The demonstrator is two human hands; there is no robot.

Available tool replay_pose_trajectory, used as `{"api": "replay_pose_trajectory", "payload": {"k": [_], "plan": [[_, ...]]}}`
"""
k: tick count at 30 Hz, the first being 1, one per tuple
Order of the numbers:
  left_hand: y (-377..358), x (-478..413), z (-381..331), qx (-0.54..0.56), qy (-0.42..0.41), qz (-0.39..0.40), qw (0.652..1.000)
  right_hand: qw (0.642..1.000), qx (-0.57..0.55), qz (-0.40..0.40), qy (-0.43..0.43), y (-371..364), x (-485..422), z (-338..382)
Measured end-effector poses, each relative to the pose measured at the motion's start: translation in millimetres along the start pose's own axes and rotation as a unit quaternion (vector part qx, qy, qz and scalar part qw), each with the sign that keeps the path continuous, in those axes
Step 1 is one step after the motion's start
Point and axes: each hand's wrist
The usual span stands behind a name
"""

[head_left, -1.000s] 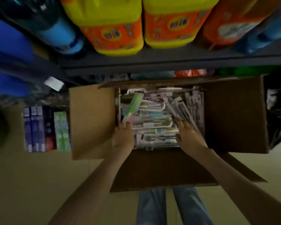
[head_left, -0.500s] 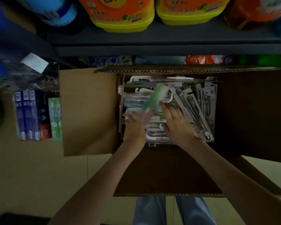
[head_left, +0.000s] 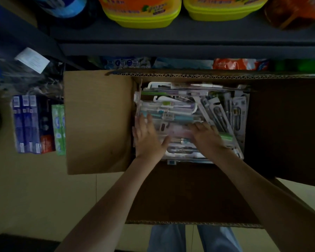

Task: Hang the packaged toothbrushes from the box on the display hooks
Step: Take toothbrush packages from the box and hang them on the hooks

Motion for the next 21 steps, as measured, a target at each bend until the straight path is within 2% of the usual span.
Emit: {"api": "replay_pose_trajectory", "payload": {"k": [2, 4, 7, 11, 15, 18, 21], "plan": [[-1.8, -0.5, 3.2, 0.084, 0.067, 0.007, 0.994, 0.998, -0.044, 0.008, -0.035, -1.1, -2.2, 0.9], [-2.7, -1.0, 3.7, 0.113, 0.099, 0.030, 0.988, 0.992, -0.098, 0.006, -0.077, -2.1, -2.1, 4.6], [-1.7, -4.1, 2.4, 0.097, 0.094, 0.018, 0.991, 0.984, -0.133, -0.007, -0.117, -4.5, 0.0, 11.0], [0.1, -8.8, 1.4, 0.082, 0.072, 0.018, 0.994, 0.982, -0.117, -0.003, -0.149, -5.0, 2.8, 16.1], [-2.1, -12.0, 7.8, 0.077, 0.071, 0.000, 0.995, 0.982, -0.111, -0.017, -0.153, -3.5, 1.8, 21.0], [-5.4, -20.0, 12.2, 0.105, 0.089, 0.030, 0.990, 0.983, -0.108, -0.014, -0.149, -2.5, 0.7, 22.8], [-8.9, -23.9, 15.8, 0.122, 0.054, 0.019, 0.991, 0.981, -0.116, -0.010, -0.153, -1.6, 1.4, 21.5]]}}
Point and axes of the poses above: each hand's wrist, its own x-axis away from the middle knuckle, its own y-axis out of the back of the hand, z = x × y, and after that the axes turned 10 degrees about x, right-handed
